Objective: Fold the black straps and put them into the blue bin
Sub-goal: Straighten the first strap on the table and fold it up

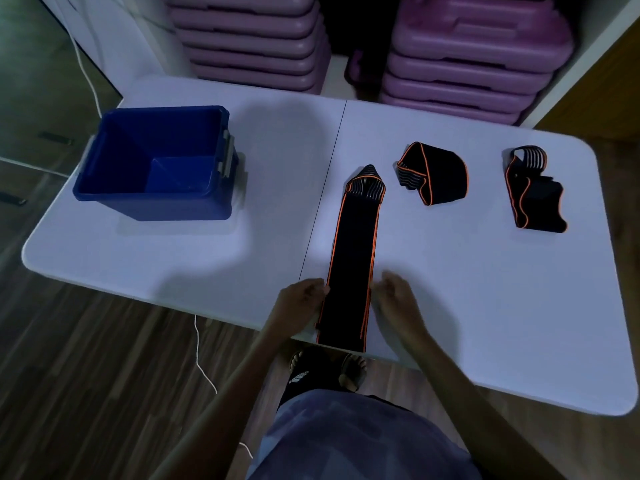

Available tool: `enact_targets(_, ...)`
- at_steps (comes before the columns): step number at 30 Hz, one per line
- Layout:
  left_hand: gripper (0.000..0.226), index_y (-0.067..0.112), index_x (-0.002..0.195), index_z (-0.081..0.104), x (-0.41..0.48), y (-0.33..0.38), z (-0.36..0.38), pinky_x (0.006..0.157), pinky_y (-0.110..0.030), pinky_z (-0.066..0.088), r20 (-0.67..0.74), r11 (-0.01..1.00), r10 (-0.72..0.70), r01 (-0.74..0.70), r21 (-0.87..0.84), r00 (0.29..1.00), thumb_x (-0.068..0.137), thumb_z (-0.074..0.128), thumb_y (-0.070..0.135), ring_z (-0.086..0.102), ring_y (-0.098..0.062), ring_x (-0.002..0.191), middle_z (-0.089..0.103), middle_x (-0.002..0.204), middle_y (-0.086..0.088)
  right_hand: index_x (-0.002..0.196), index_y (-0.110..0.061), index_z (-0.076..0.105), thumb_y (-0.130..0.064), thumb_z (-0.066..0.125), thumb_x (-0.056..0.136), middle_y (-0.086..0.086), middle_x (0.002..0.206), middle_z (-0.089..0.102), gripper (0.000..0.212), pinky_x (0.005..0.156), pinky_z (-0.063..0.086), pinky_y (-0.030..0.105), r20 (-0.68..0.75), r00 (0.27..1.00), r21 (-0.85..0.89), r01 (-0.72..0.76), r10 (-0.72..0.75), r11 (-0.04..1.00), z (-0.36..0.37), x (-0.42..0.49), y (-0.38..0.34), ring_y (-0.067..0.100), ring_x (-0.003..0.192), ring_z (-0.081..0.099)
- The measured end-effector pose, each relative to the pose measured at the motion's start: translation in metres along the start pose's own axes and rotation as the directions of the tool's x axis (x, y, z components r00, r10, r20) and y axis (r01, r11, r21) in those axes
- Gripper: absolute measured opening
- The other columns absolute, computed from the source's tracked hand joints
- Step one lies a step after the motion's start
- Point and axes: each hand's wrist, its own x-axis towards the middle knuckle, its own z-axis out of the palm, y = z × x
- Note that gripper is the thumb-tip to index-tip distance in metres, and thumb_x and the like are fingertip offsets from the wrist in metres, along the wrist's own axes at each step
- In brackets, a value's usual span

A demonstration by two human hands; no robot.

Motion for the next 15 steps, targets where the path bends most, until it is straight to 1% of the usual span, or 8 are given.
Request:
enact_targets(2, 0.024, 0.022, 0.099, 0.068, -0.009, -0.006, 0.006, 0.07, -0.027, 0.047, 0.05, 0.998, 0.055, -0.055, 0.005, 0.997, 0.096, 0.045, 0.028, 0.059, -0.01, 0.069, 0.068, 0.079, -0.009, 0.066, -0.015, 0.046, -0.038, 0.051, 0.087, 0.006, 0.059, 0.038, 0.032, 0.064, 0.03, 0.04, 0.082, 0.994, 0.044, -0.076, 0.072, 0.996, -0.001, -0.02, 0.021, 0.018, 0.057, 0.038)
enact_targets(6, 0.031, 0.021, 0.078, 0.057, -0.01, -0.009, 0.016, 0.063, -0.032, 0.043, 0.106, 0.983, 0.182, -0.182, -0.013, 0.977, 0.097, 0.034, 0.028, 0.056, -0.018, 0.056, 0.058, 0.062, -0.015, 0.075, 0.011, 0.048, -0.031, 0.041, 0.091, 0.029, 0.062, 0.042, 0.046, 0.062, 0.03, 0.033, 0.168, 0.983, 0.03, -0.083, 0.077, 0.996, -0.001, -0.016, 0.02, 0.021, 0.059, 0.043)
enact_targets(8, 0.031, 0.017, 0.085, 0.059, -0.003, -0.008, 0.017, 0.059, -0.035, 0.044, 0.127, 0.981, 0.194, -0.194, -0.012, 0.973, 0.096, 0.032, 0.028, 0.055, -0.025, 0.054, 0.056, 0.06, -0.016, 0.074, 0.012, 0.049, -0.023, 0.037, 0.096, 0.021, 0.061, 0.042, 0.042, 0.061, 0.033, 0.028, 0.172, 0.983, 0.052, -0.08, 0.07, 0.995, -0.006, -0.01, 0.009, 0.016, 0.06, 0.045)
enact_targets(10, 0.03, 0.024, 0.08, 0.057, 0.0, -0.007, 0.015, 0.058, -0.038, 0.045, 0.163, 0.972, 0.23, -0.234, 0.009, 0.96, 0.097, 0.032, 0.026, 0.054, -0.029, 0.053, 0.055, 0.058, -0.018, 0.072, 0.005, 0.051, -0.016, 0.035, 0.099, 0.008, 0.064, 0.04, 0.038, 0.063, 0.034, 0.027, 0.184, 0.981, 0.104, -0.084, 0.064, 0.991, -0.011, -0.009, 0.003, 0.015, 0.063, 0.042)
enact_targets(12, 0.036, 0.025, 0.067, 0.05, -0.004, -0.005, 0.013, 0.057, -0.031, 0.041, 0.16, 0.97, 0.236, -0.241, 0.016, 0.959, 0.098, 0.034, 0.019, 0.05, -0.02, 0.049, 0.05, 0.054, -0.015, 0.073, -0.009, 0.049, -0.028, 0.038, 0.098, 0.009, 0.071, 0.036, 0.033, 0.068, 0.033, 0.032, 0.159, 0.986, 0.125, -0.072, 0.051, 0.99, -0.013, -0.015, 0.005, 0.019, 0.068, 0.038)
enact_targets(13, 0.038, 0.018, 0.064, 0.049, -0.007, -0.004, 0.011, 0.058, -0.025, 0.039, 0.148, 0.972, 0.231, -0.235, 0.011, 0.962, 0.099, 0.035, 0.014, 0.048, -0.016, 0.05, 0.047, 0.054, -0.012, 0.076, -0.014, 0.047, -0.037, 0.04, 0.095, 0.009, 0.072, 0.039, 0.031, 0.068, 0.035, 0.032, 0.131, 0.991, 0.083, -0.024, 0.013, 0.996, -0.014, -0.021, 0.009, 0.019, 0.068, 0.041)
enact_targets(14, 0.036, 0.01, 0.066, 0.051, -0.012, -0.004, 0.01, 0.058, -0.019, 0.039, 0.12, 0.975, 0.221, -0.223, 0.004, 0.968, 0.099, 0.036, 0.011, 0.05, -0.015, 0.055, 0.048, 0.059, -0.011, 0.081, -0.017, 0.05, -0.042, 0.043, 0.094, 0.009, 0.075, 0.046, 0.029, 0.07, 0.04, 0.029, 0.103, 0.994, 0.004, 0.04, -0.04, 0.999, -0.017, -0.028, 0.015, 0.014, 0.071, 0.048)
enact_targets(15, 0.03, 0.007, 0.074, 0.057, -0.018, -0.006, 0.009, 0.062, -0.014, 0.04, 0.08, 0.977, 0.214, -0.213, -0.016, 0.974, 0.098, 0.038, 0.008, 0.053, -0.017, 0.064, 0.052, 0.068, -0.011, 0.094, -0.022, 0.056, -0.043, 0.047, 0.092, -0.002, 0.088, 0.056, 0.024, 0.076, 0.044, 0.021, 0.096, 0.99, -0.075, 0.107, -0.1, 0.991, -0.02, -0.038, 0.018, 0.004, 0.081, 0.055)
